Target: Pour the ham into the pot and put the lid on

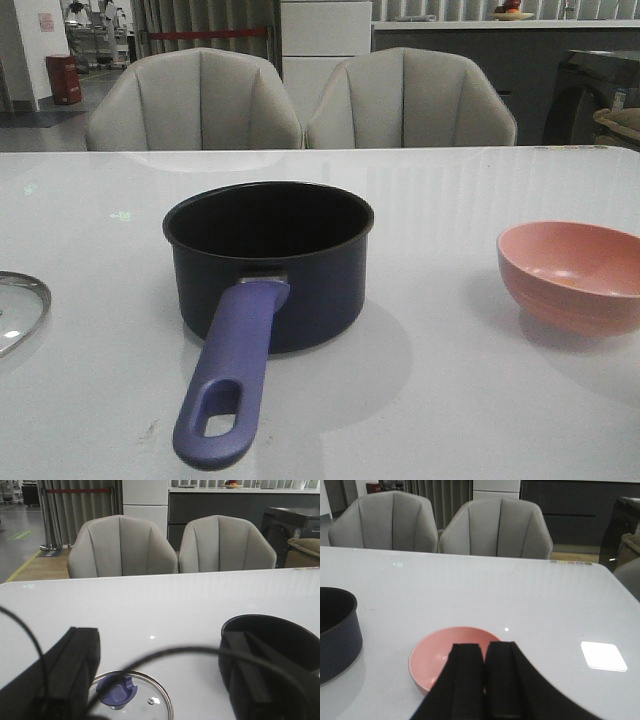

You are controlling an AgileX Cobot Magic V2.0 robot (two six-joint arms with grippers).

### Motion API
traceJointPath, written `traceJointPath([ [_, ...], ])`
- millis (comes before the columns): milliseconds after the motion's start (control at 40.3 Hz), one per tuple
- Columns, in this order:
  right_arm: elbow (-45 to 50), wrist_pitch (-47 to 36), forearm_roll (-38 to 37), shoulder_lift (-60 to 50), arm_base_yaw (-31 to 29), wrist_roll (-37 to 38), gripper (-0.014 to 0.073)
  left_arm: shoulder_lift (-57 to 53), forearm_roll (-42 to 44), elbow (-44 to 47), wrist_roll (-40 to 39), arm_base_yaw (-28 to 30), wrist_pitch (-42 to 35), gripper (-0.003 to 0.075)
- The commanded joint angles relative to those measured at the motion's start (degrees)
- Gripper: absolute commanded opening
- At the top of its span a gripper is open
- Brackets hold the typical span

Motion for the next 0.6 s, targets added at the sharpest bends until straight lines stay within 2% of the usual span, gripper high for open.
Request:
traceJointPath([
  [0, -4.2, -2.3, 0.1, 4.2, -0.1, 0.1, 0.0142, 0.8, -0.2, -1.5, -0.1, -0.3, -4.9, 0.0533],
  [323, -4.8, -1.1, 0.1, 6.1, -0.1, 0.1, 0.0142, 0.8, -0.2, -1.5, -0.1, -0.3, -4.9, 0.0533],
  [571, -4.8, -0.6, 2.9, 6.1, -0.1, 0.5, 0.0157, 0.8, -0.2, -1.5, -0.1, -0.3, -4.9, 0.0533],
])
